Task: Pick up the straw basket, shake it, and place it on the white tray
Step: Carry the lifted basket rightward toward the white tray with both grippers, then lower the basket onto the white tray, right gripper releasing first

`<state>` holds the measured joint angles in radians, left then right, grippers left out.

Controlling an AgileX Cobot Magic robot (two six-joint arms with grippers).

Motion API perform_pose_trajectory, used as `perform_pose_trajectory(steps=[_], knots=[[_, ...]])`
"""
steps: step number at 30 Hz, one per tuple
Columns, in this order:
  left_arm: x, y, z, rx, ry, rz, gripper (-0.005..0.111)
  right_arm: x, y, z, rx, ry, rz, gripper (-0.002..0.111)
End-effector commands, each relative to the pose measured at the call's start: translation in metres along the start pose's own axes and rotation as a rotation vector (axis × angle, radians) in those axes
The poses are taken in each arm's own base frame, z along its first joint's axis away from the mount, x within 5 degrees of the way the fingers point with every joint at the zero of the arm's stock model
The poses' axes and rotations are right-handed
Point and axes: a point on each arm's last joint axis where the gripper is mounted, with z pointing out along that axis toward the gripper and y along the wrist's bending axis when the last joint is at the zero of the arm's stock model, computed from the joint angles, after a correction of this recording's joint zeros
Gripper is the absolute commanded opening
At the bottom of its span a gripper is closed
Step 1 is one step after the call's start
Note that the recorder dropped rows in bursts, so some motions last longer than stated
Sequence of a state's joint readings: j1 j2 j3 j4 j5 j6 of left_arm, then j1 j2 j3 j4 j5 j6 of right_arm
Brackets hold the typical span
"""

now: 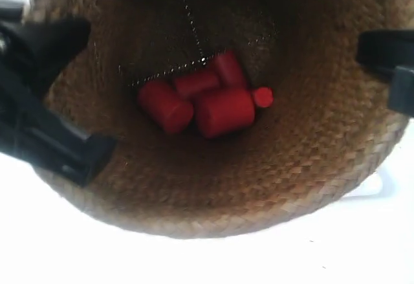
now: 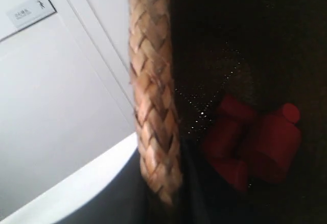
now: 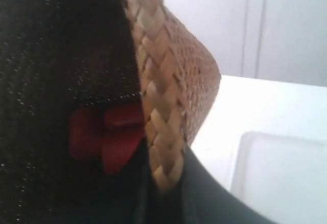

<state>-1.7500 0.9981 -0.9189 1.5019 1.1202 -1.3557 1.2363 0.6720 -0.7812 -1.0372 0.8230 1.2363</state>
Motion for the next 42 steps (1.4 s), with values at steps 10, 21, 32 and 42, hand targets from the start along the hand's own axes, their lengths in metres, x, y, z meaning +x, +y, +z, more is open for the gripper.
perform_pose_trajectory(steps=[10, 21, 32, 42], knots=[[-0.02, 0.031, 0.056, 0.099, 0.126, -0.199, 0.0, -0.046, -0.029, -0.034, 0.263, 0.055, 0.126, 0.0], [-0.016, 0.012, 0.124, 0.312, 0.52, -0.115, 0.0, -0.06, -0.019, -0.026, 0.282, 0.047, 0.066, 0.0], [-0.025, 0.011, 0.125, 0.341, 0.513, -0.107, 0.0, -0.023, -0.049, -0.003, 0.605, 0.097, -0.033, 0.0], [-0.009, 0.006, 0.17, 0.312, 0.596, -0.095, 0.0, -0.011, -0.074, 0.045, 0.863, 0.291, -0.141, 0.0]])
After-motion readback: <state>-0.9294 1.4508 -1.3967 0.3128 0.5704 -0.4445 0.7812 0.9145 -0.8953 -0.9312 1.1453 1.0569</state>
